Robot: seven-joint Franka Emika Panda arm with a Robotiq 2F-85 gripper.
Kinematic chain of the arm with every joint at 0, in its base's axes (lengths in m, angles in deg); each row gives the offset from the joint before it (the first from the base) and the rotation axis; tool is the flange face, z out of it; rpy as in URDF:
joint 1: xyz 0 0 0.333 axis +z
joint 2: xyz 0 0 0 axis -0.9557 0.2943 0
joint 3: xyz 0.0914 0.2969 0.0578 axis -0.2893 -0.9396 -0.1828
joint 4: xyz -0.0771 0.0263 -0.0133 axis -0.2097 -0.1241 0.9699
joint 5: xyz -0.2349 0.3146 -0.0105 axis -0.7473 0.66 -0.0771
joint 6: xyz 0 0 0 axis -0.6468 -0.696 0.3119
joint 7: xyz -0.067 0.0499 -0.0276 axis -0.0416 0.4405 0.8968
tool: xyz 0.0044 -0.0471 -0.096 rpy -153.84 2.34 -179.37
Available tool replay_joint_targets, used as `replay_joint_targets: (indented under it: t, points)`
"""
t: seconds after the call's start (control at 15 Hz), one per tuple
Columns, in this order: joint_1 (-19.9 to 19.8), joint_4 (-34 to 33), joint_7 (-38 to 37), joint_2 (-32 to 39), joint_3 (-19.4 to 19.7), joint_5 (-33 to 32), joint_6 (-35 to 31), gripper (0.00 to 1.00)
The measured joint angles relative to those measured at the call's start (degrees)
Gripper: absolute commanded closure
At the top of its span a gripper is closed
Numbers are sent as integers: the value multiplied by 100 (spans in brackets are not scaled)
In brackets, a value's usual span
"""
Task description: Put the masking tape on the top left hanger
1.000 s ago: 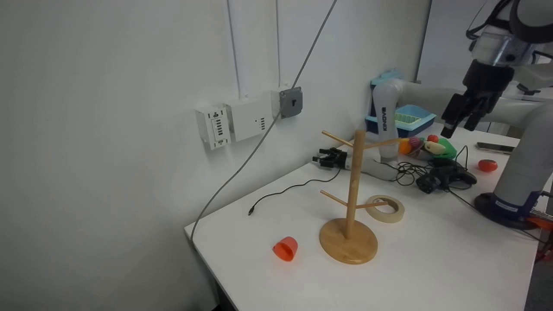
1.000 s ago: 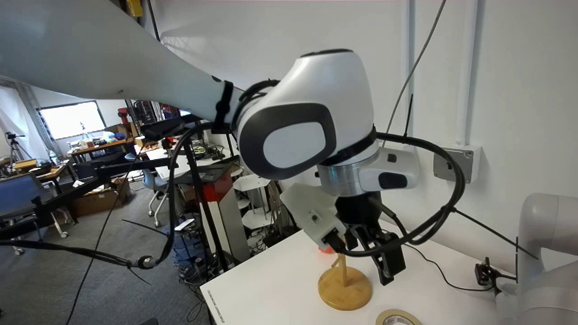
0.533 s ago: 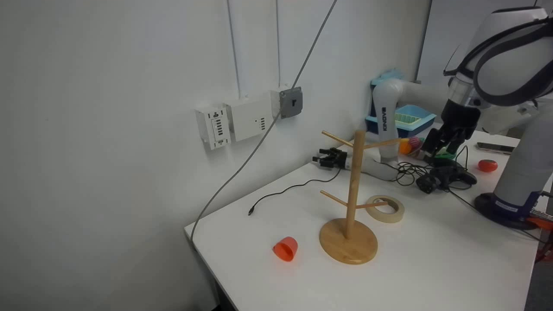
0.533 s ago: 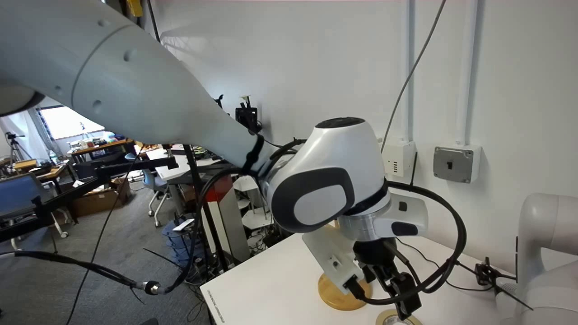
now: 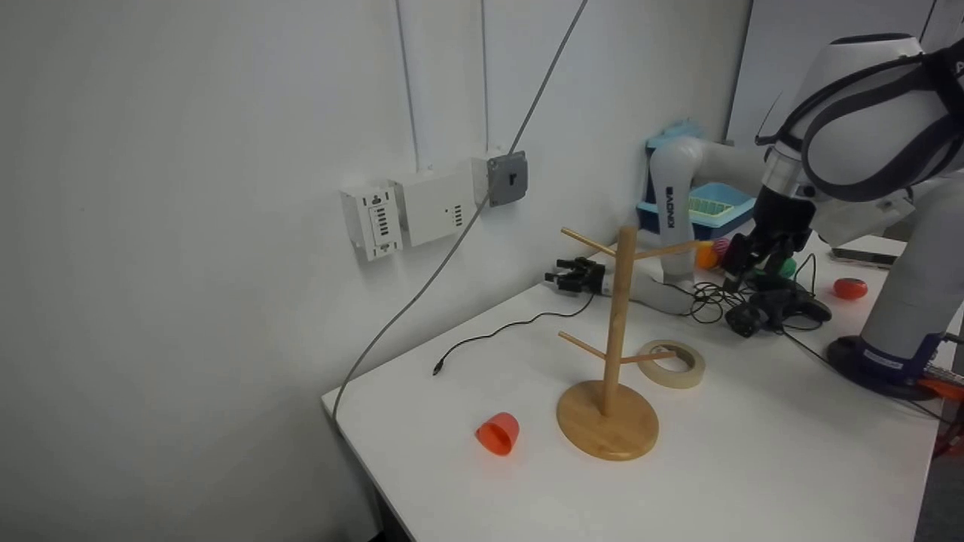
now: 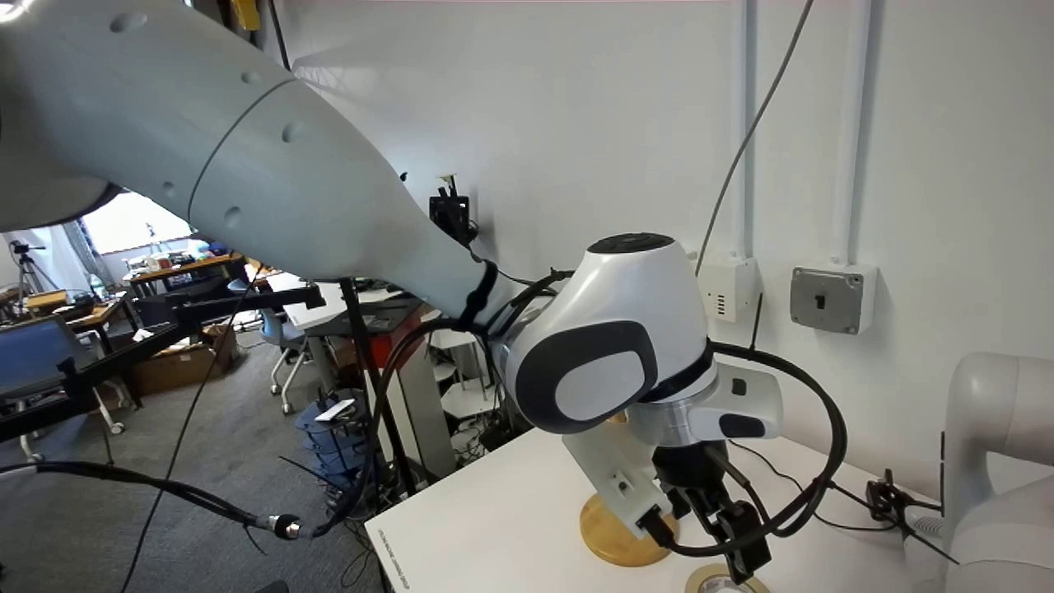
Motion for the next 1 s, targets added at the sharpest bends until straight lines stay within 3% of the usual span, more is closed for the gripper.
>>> replay_joint_targets:
  t: [0.53, 1.0]
  points:
    - [0, -3, -320, 390, 108, -343, -68, 0]
    - [-13, -262, -667, 844, 108, -270, -164, 0]
